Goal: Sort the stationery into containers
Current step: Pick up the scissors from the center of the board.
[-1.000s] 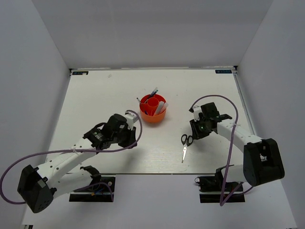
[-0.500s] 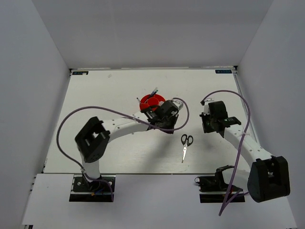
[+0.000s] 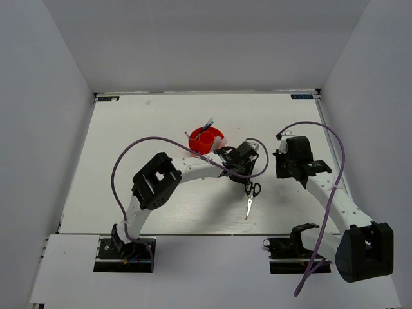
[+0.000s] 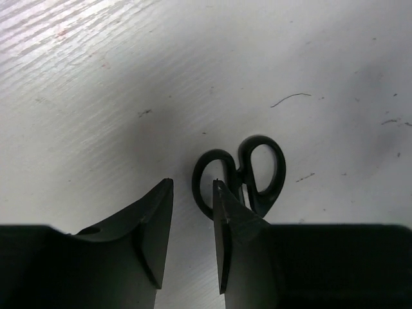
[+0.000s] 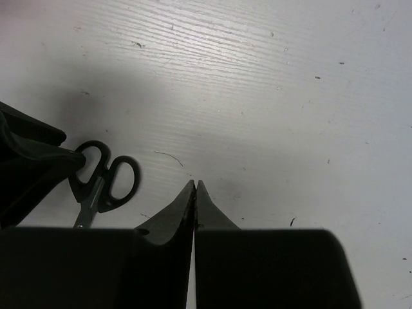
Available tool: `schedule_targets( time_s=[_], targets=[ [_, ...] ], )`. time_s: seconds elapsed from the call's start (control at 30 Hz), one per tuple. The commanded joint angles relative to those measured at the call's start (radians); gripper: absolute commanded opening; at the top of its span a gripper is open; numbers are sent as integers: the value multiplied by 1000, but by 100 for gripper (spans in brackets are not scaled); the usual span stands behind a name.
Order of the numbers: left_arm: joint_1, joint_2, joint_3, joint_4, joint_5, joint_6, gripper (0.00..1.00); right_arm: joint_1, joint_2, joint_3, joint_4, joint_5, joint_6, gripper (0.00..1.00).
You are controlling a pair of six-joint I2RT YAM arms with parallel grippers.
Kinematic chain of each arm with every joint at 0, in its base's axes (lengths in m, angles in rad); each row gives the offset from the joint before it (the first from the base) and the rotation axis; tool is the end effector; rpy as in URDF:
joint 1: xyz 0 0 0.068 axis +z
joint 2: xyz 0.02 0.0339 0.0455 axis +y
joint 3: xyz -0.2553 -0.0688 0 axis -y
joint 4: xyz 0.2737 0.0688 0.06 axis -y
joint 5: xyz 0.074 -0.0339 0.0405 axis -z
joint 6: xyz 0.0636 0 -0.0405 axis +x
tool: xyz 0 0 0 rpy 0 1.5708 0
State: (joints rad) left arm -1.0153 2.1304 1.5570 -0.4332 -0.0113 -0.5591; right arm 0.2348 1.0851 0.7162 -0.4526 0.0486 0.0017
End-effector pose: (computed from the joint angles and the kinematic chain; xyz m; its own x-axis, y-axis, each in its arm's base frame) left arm 0.2599 -0.4173 0.1155 -0.8267 0.3262 -0.4584 0.4811 0.8322 -0.2755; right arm 0.2647 0.0601 0.1959 -0.7124 -0.1687 -0.6812 -0.1990 0.9794 -0.0344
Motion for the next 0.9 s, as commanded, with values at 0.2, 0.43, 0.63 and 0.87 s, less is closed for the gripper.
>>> schedule_targets(
  time_s=[0.2,0.43,0.63,0.87],
  targets=[
    [-11,-17,43,-1,-29,2,42,-12,-31,29,-9,-38,18,0],
    [-23,-1,37,-32,-47,18,42,-9,-34,28,-3,-38,24,0],
    [-32,39,66,-70,-65,30,39,-17,-54,22,-1,-73,27,0],
    [-68,105,108,-151,-131,50,34,-32,-77,15,8,-84,34,0]
  ],
)
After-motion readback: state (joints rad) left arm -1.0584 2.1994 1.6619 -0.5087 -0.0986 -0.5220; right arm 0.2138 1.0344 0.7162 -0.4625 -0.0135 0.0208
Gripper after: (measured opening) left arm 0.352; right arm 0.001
